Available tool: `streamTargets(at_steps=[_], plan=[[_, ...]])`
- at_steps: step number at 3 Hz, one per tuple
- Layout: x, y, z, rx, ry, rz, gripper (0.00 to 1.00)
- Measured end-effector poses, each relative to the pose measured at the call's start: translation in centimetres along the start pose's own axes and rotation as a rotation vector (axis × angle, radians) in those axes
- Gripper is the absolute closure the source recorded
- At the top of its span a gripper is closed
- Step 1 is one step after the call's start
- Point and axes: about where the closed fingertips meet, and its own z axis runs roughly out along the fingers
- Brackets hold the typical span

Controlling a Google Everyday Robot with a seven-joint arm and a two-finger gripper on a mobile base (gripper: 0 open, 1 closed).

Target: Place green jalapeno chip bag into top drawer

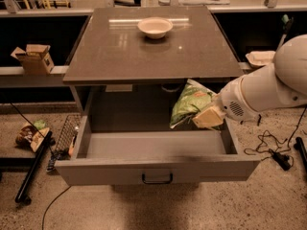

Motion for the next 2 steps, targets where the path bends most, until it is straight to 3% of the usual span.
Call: streamTargets(at_steps=[2], plan=[[0.1, 0.4, 9.3, -0.084, -0.024, 0.118, 1.00]])
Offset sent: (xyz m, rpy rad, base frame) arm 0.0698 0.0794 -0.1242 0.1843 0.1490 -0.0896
